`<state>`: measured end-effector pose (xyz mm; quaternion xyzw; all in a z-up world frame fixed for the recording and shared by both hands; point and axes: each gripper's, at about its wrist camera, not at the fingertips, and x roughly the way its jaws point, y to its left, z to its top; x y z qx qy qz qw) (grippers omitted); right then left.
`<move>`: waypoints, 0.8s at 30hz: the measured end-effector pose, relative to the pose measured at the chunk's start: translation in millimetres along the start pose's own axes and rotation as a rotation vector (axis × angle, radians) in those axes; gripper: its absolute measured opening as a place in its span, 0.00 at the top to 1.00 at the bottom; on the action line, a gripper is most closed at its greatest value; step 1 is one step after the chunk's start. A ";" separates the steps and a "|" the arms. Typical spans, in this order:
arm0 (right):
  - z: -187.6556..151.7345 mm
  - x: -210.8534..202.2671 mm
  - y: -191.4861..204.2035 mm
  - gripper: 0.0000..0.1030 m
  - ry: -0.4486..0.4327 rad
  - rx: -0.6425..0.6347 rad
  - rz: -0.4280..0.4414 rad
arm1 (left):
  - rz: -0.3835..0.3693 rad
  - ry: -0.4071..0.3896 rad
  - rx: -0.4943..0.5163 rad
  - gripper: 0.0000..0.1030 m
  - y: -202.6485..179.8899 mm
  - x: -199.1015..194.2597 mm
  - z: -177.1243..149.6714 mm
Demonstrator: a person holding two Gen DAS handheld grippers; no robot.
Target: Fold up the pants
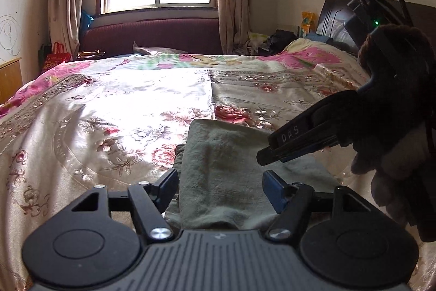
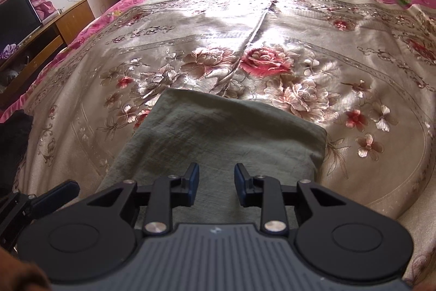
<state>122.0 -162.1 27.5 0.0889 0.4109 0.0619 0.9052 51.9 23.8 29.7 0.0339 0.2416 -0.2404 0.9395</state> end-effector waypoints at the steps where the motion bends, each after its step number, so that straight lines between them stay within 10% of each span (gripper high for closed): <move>1: -3.1 -3.1 -1.7 0.71 -0.004 0.003 0.001 | 0.012 0.015 0.016 0.14 -3.3 4.2 -0.7; 9: -27.3 -13.1 -23.0 0.71 -0.010 0.043 0.004 | 0.033 0.129 -0.061 0.14 6.1 27.8 -4.7; 14: -39.2 -9.4 -33.1 0.71 0.009 0.082 0.020 | 0.063 0.344 -0.147 0.12 20.9 63.7 -21.1; 24: -38.1 -34.2 -64.3 0.65 -0.056 0.162 0.044 | 0.020 0.193 -0.245 0.13 37.5 34.6 -6.3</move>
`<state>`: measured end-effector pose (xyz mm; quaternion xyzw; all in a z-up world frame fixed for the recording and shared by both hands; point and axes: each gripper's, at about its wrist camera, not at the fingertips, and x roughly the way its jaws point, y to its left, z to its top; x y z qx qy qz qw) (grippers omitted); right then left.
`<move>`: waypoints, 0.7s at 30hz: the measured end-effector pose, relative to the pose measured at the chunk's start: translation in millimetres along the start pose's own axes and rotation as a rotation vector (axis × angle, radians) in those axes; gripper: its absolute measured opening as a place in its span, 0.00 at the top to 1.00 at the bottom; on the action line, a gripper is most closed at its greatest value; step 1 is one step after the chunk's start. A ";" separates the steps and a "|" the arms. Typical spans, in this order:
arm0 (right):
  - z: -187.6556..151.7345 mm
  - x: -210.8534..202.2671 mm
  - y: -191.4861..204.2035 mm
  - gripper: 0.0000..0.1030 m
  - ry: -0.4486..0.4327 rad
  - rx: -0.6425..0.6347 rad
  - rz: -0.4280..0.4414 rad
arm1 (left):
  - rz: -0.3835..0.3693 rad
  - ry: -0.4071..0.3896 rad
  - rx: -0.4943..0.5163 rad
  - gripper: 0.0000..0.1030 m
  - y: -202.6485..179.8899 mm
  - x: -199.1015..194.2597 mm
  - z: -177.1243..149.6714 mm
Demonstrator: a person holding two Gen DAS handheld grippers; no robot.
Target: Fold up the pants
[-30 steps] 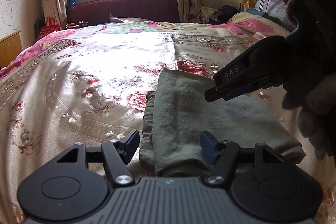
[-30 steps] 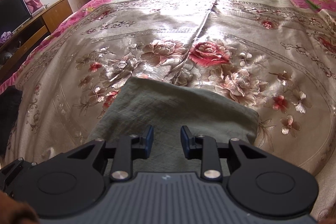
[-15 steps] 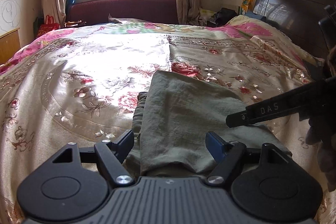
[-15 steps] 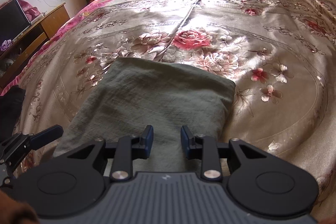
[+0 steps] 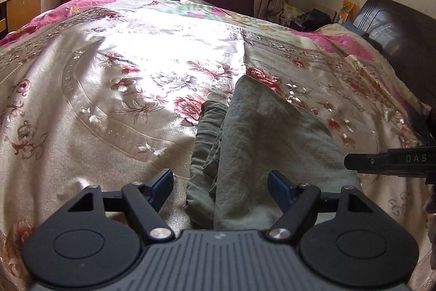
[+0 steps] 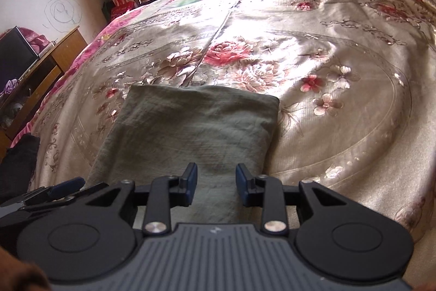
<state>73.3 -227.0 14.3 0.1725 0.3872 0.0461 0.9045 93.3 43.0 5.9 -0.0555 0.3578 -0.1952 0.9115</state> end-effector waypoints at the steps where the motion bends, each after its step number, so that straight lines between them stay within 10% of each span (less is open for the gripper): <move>1: 1.2 -1.4 -4.8 0.62 -0.008 0.015 0.002 | -0.003 0.003 -0.004 0.13 1.2 1.7 1.2; 6: -1.8 10.1 -21.1 0.61 0.027 0.071 0.010 | 0.068 0.114 0.056 0.12 -4.6 32.0 -4.7; 21: -8.6 9.4 -18.5 0.61 0.040 0.076 0.001 | 0.069 -0.011 0.216 0.12 -31.3 14.7 5.3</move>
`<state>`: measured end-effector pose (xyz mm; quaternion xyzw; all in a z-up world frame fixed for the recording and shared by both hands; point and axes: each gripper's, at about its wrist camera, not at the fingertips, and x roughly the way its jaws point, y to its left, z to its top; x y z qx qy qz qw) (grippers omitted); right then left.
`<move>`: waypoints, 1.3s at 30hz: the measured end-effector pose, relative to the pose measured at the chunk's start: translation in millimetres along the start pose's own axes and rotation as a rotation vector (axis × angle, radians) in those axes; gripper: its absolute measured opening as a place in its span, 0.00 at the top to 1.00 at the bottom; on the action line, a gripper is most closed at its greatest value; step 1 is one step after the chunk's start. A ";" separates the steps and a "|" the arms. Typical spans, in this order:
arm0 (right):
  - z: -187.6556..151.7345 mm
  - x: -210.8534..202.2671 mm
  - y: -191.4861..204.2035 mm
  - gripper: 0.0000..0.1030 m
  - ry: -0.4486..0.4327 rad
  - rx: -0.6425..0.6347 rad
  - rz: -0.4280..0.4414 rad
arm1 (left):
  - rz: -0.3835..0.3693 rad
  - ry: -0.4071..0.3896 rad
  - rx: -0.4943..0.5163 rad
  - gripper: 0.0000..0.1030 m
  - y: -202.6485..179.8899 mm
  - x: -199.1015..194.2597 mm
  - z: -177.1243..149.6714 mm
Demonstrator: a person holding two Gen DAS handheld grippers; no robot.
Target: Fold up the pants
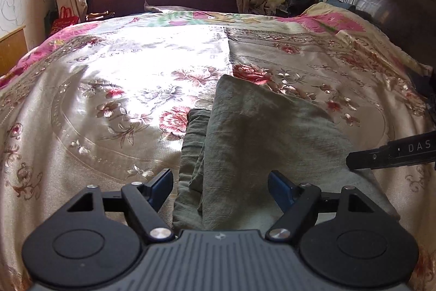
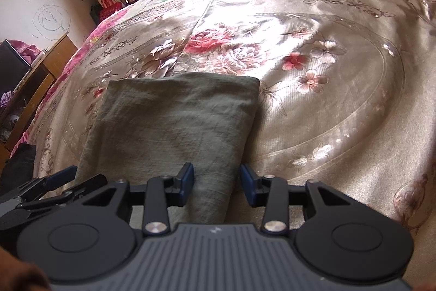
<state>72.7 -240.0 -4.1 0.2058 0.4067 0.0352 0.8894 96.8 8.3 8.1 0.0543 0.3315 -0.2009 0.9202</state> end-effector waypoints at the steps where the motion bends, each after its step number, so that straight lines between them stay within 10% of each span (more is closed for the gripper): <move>1: 0.3 -2.5 2.0 0.61 -0.005 -0.003 -0.005 | 0.014 -0.011 0.016 0.12 -2.4 -3.2 1.1; 39: -30.4 -25.6 28.9 0.58 -0.062 -0.024 -0.022 | 0.106 0.047 -0.002 0.00 -8.9 -1.3 -8.0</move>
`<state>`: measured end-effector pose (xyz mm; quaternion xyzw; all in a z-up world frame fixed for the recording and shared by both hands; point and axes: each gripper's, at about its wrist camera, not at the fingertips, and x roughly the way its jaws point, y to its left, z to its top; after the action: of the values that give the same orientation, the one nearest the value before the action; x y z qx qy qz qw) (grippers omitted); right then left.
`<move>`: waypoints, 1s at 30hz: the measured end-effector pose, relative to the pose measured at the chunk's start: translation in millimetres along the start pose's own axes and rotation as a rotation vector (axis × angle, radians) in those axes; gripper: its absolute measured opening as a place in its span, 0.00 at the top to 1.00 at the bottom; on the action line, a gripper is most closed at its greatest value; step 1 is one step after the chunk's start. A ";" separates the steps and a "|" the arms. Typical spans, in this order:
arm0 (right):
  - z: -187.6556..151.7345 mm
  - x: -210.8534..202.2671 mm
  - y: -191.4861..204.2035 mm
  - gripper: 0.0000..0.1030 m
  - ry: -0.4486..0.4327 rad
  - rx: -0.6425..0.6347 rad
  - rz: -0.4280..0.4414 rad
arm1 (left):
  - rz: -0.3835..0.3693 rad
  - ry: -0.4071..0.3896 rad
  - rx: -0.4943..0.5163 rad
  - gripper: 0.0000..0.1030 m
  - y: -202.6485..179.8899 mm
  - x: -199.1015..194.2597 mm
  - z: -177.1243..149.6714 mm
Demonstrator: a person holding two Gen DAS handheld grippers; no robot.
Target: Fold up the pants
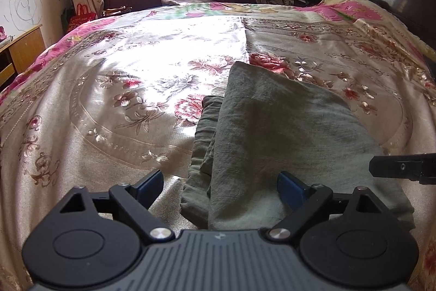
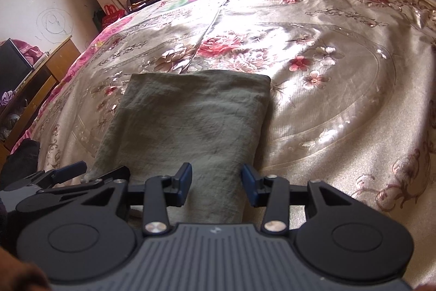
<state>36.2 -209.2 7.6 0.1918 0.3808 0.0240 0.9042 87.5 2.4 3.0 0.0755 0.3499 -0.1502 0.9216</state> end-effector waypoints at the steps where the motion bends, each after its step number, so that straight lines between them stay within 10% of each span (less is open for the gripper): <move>1: -1.0 -1.9 1.3 0.58 -0.004 -0.006 0.000 | 0.030 -0.002 0.013 0.00 -3.2 -1.3 0.3; 30: -32.1 -24.3 19.4 0.58 -0.039 -0.062 -0.038 | 0.035 0.040 0.084 0.00 -37.8 -20.7 -14.0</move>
<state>-1.4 -185.4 10.8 0.1566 0.3658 0.0150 0.9173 51.7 -25.2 5.1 0.1234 0.3602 -0.1473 0.9129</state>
